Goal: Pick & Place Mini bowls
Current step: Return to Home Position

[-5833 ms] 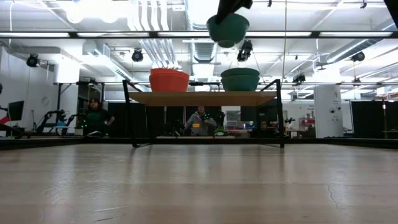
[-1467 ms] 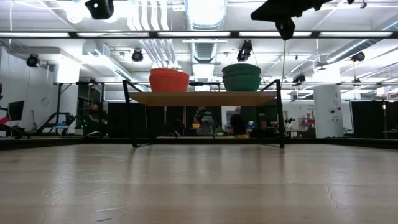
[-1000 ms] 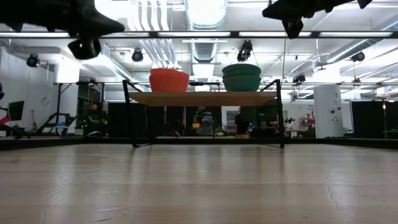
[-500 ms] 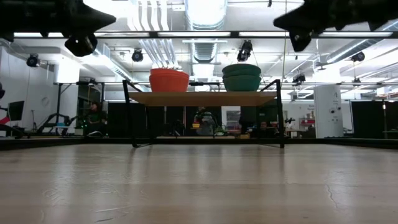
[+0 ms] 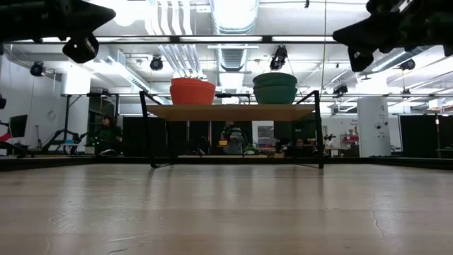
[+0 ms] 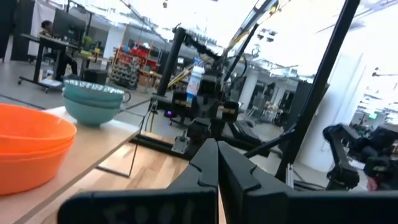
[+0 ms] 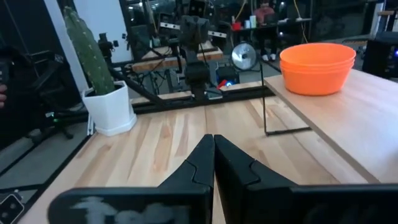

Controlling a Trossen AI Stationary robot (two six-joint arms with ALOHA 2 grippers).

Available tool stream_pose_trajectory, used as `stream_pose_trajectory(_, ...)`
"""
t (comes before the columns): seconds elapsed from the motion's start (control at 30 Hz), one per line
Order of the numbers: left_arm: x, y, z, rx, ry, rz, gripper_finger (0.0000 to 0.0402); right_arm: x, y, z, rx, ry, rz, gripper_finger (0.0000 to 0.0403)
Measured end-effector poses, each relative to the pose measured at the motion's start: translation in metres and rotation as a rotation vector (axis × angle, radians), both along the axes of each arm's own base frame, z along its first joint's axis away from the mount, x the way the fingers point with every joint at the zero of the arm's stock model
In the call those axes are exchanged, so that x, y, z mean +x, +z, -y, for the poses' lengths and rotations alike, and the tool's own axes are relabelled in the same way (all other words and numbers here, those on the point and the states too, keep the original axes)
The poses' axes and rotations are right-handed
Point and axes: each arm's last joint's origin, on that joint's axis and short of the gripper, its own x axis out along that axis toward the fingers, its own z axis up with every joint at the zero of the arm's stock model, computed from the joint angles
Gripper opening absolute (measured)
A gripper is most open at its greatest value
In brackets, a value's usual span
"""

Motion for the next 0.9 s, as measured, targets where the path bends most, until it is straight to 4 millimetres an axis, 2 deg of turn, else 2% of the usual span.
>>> stream_pose_trajectory(0.3,-0.006,-0.006,0.001,0.002,0.001,0.026,0.0000,-0.009,-0.018,-0.002,0.041,-0.001,-0.068,0.0009)
stream_pose_trajectory(0.53,-0.007,-0.013,0.000,-0.003,0.013,0.000,0.0000,-0.013,-0.018,0.002,-0.001,-0.153,-0.051,0.0009)
stream_pose_trajectory(0.9,-0.016,-0.013,0.001,0.017,0.031,0.024,0.0000,-0.028,-0.043,0.001,0.012,-0.209,0.004,0.0009)
